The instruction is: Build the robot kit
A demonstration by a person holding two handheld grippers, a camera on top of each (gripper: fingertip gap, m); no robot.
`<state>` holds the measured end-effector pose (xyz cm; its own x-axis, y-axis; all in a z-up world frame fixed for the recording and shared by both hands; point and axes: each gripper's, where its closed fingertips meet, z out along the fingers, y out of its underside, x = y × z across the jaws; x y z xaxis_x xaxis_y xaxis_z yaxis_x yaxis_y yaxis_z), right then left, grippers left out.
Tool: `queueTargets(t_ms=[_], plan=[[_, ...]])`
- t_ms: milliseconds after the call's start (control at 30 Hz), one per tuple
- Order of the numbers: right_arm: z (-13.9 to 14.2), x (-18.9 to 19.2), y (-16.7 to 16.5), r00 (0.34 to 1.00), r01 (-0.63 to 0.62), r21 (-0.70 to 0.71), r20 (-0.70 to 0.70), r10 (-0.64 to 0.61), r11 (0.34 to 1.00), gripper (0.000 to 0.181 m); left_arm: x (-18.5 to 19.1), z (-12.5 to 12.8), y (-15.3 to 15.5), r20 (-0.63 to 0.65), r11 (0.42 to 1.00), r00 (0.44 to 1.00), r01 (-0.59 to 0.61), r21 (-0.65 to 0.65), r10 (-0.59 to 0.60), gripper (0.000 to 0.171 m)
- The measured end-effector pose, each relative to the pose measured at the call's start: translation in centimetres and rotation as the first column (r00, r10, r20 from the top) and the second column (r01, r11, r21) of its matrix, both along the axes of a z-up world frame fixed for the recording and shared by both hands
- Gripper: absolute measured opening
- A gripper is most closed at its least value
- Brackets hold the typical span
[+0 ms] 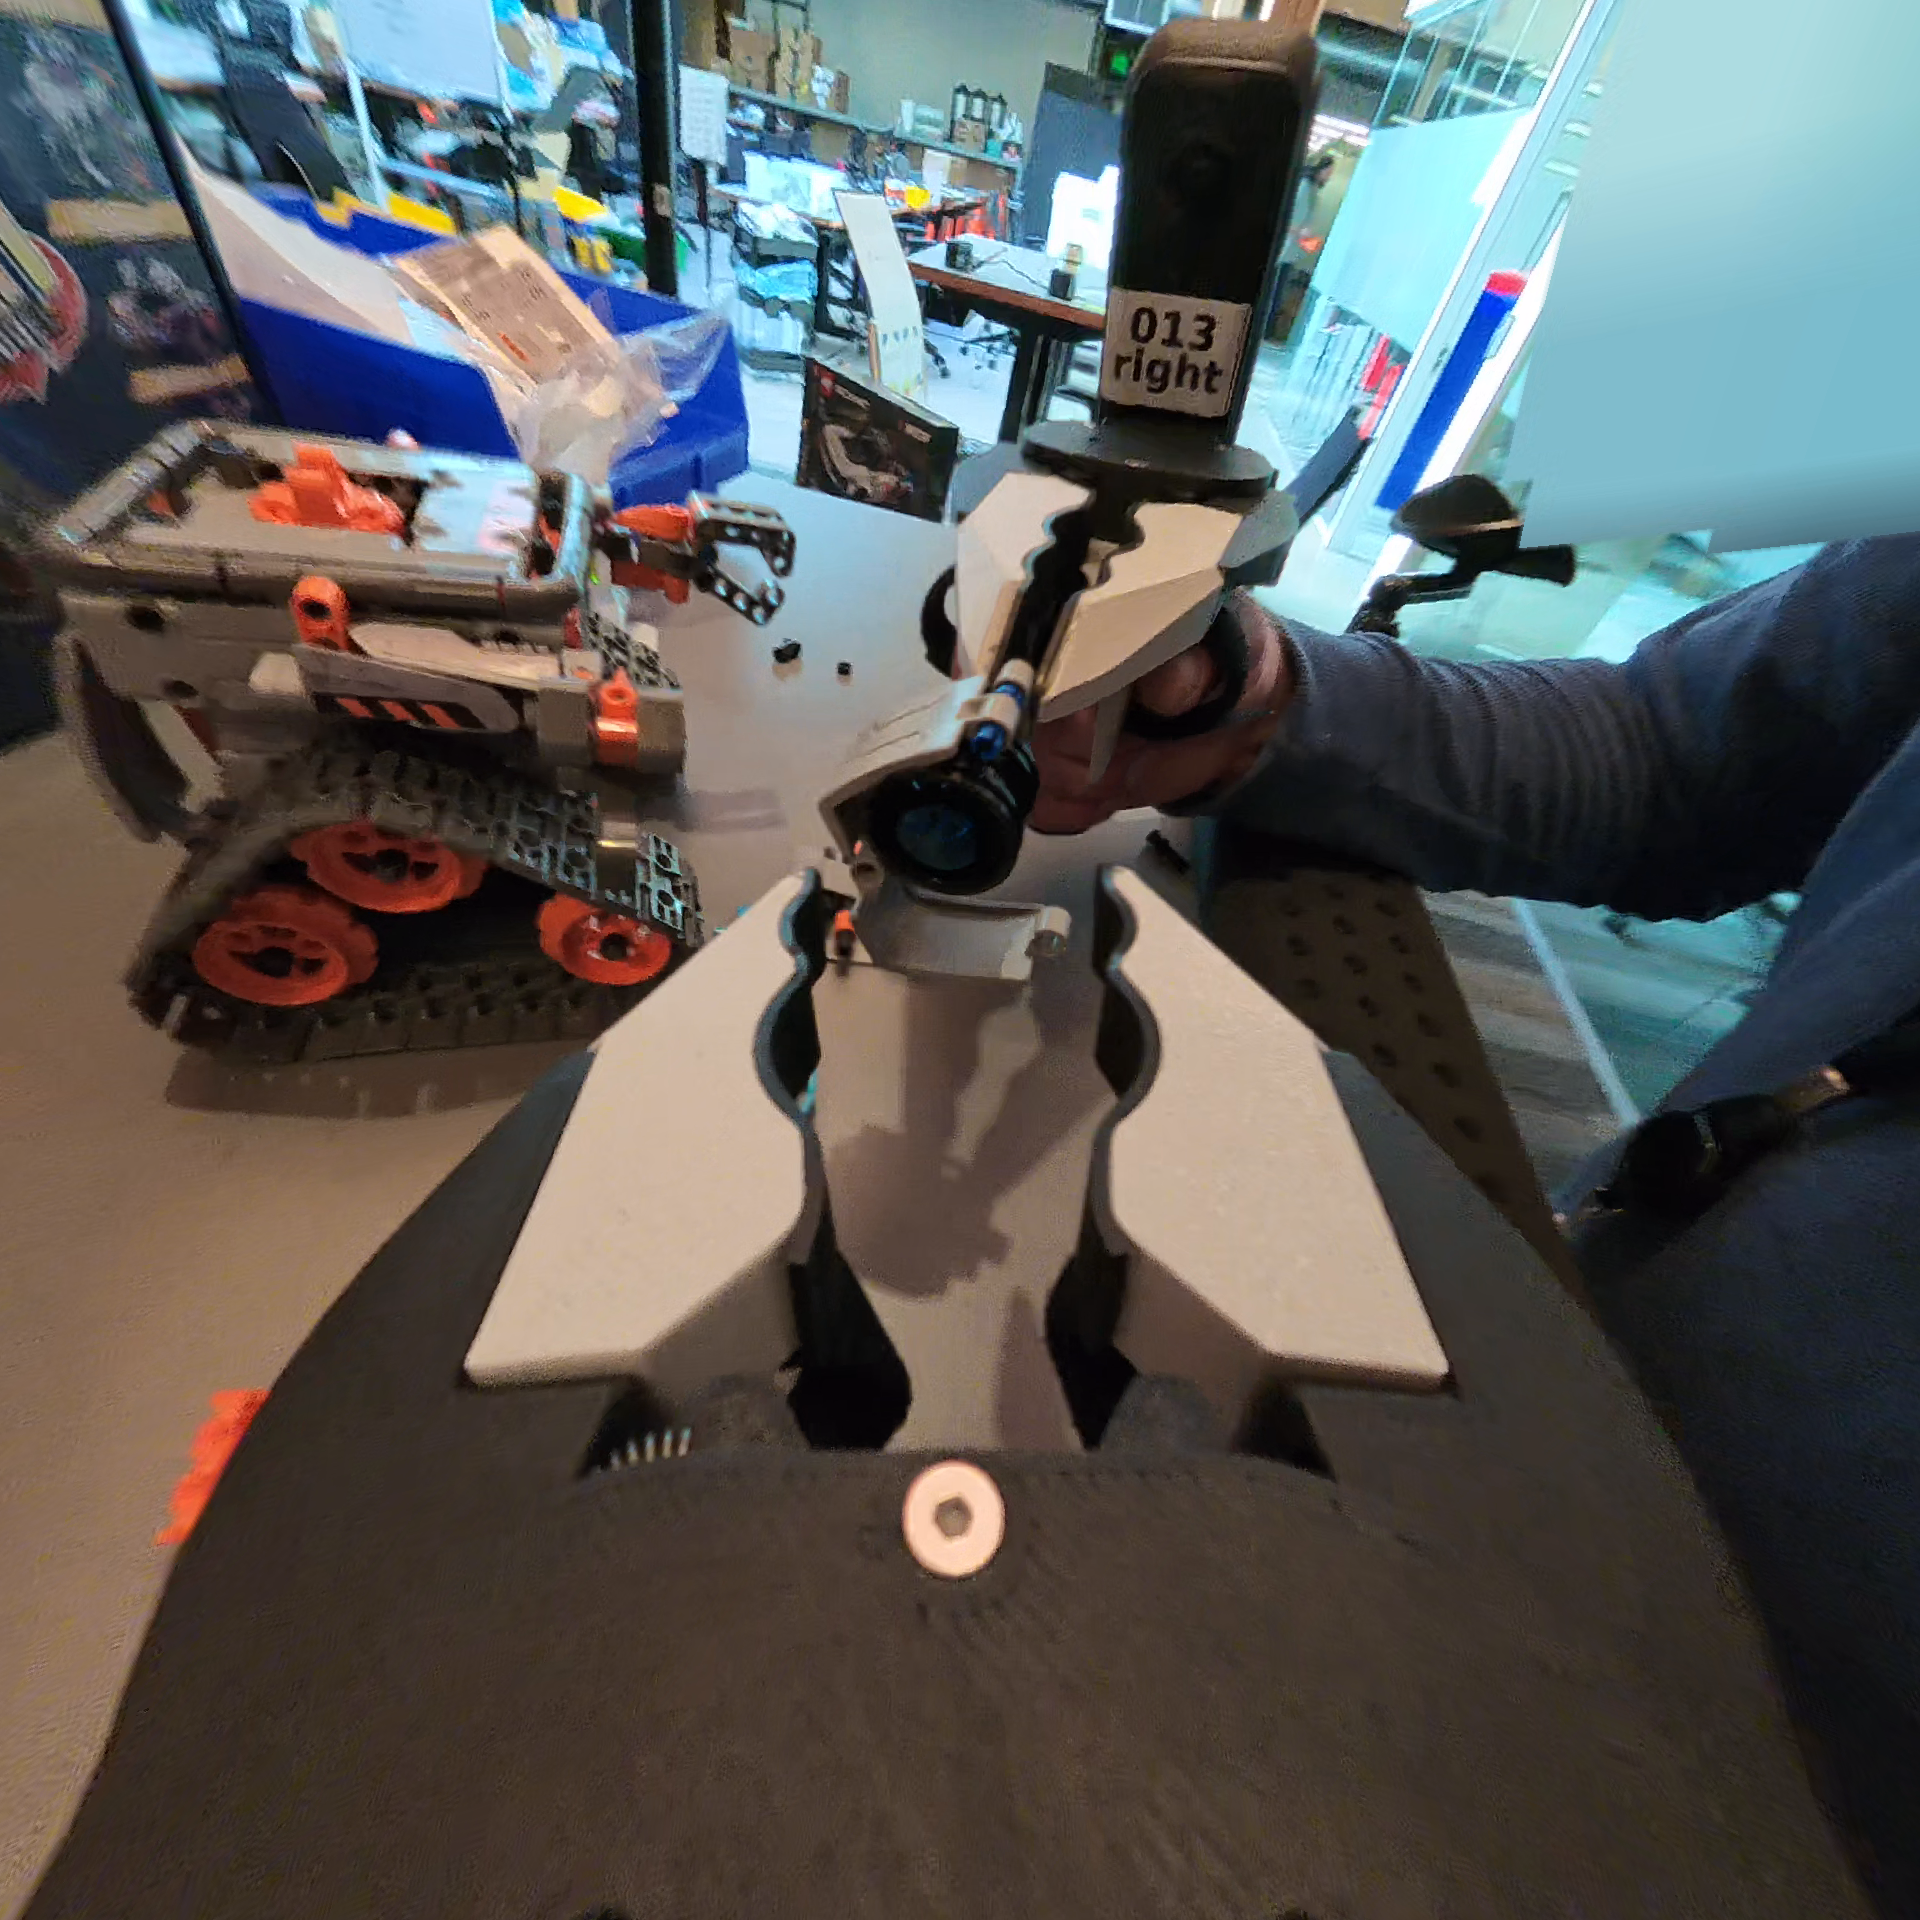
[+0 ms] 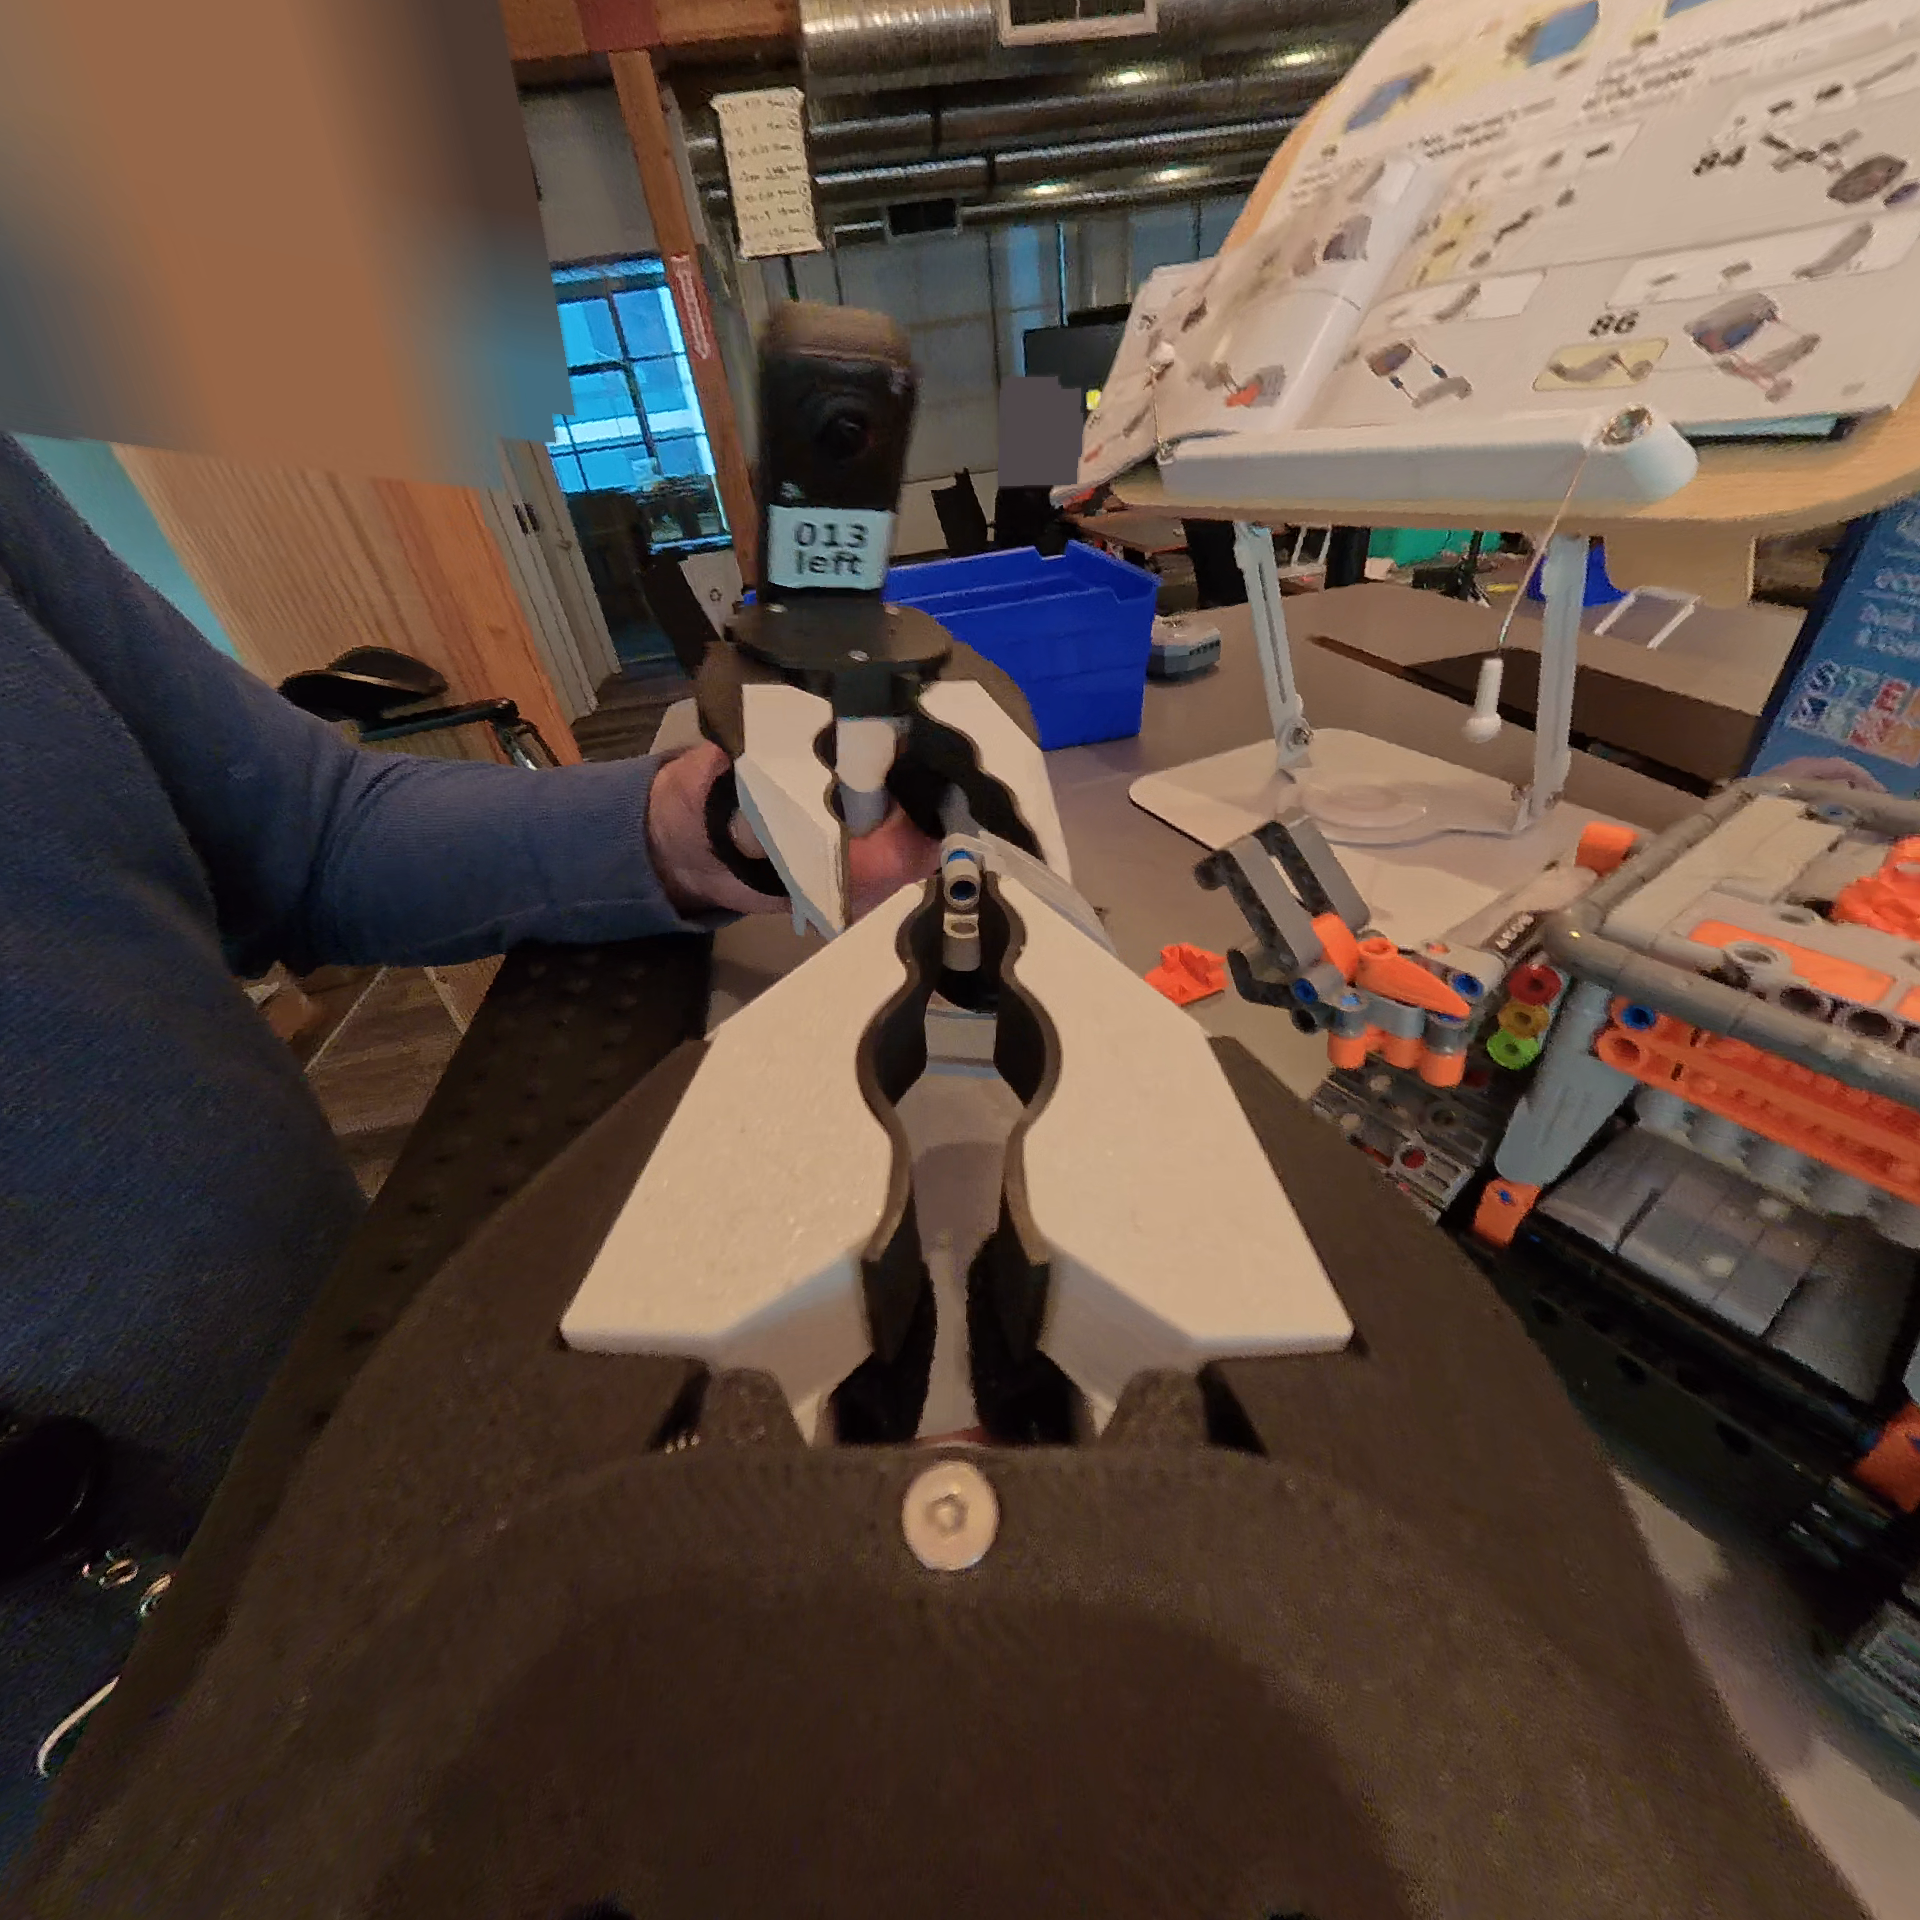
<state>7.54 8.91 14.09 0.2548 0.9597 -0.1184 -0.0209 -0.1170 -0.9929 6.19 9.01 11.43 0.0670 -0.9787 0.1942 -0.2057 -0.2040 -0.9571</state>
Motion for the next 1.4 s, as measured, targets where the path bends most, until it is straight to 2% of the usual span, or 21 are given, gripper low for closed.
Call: queueTargets(t_ms=[67,100,133,167,233,433,867,1067,1233,1300,1367,1400], plan=[[-0.1,-0.2,-0.2,1.000,-0.014,0.005,0.004,0.014,1.000,0.004,0.4,-0.5,0.1,-0.002,0.996,1.000,0.010,-0.088,-0.010,0.061],[-0.1,-0.5,-0.6,0.999,-0.035,0.008,0.001,0.035,0.999,0.004,0.7,-0.3,-0.2,0.019,0.993,0.999,0.028,-0.116,-0.026,0.058],[0.0,-0.7,-0.9,0.999,-0.047,0.019,0.002,0.047,0.999,0.004,0.9,-0.3,-0.5,0.025,0.989,0.998,0.053,-0.136,-0.050,0.046],[-0.1,-0.9,-1.1,0.998,-0.055,0.024,0.008,0.055,0.998,0.004,1.1,-0.5,-0.6,0.015,0.989,0.998,0.055,-0.136,-0.053,0.039],[0.0,-1.0,-1.2,0.998,-0.065,0.025,-0.005,0.065,0.998,0.004,1.1,-0.4,-0.8,0.025,0.990,0.998,0.066,-0.126,-0.063,0.037],[-0.4,-1.1,-1.6,0.997,-0.074,0.050,0.039,0.073,0.996,0.004,0.7,-0.7,-0.9,0.002,0.993,0.998,0.065,-0.094,-0.065,0.036],[-0.9,-0.8,-2.3,0.991,-0.079,0.127,0.116,0.065,0.989,0.004,0.7,-1.0,-1.7,0.029,0.980,0.992,0.123,-0.158,-0.120,0.034],[-1.0,-0.2,-2.3,0.992,-0.085,0.107,0.107,0.074,0.991,0.004,0.8,-0.8,-1.7,0.051,0.978,0.992,0.124,-0.171,-0.117,0.033],[-2.1,-0.3,-2.0,0.986,-0.101,0.033,0.138,0.096,0.994,0.004,0.4,-1.7,-1.0,-0.033,0.993,0.995,0.087,-0.080,-0.090,0.039],[-2.8,-0.4,-2.1,0.980,-0.125,-0.012,0.158,0.125,0.992,0.004,0.4,-2.0,-0.4,-0.099,0.998,0.995,0.033,0.052,-0.027,0.055],[-3.4,-0.8,-2.3,0.972,-0.134,-0.022,0.192,0.136,0.991,0.004,0.8,-2.1,-1.0,-0.136,0.989,0.990,0.059,0.133,-0.041,0.052],[-3.8,-1.0,-2.4,0.968,-0.141,-0.042,0.202,0.147,0.989,0.004,1.0,-2.4,-1.4,-0.158,0.984,0.986,0.083,0.155,-0.058,0.044]])
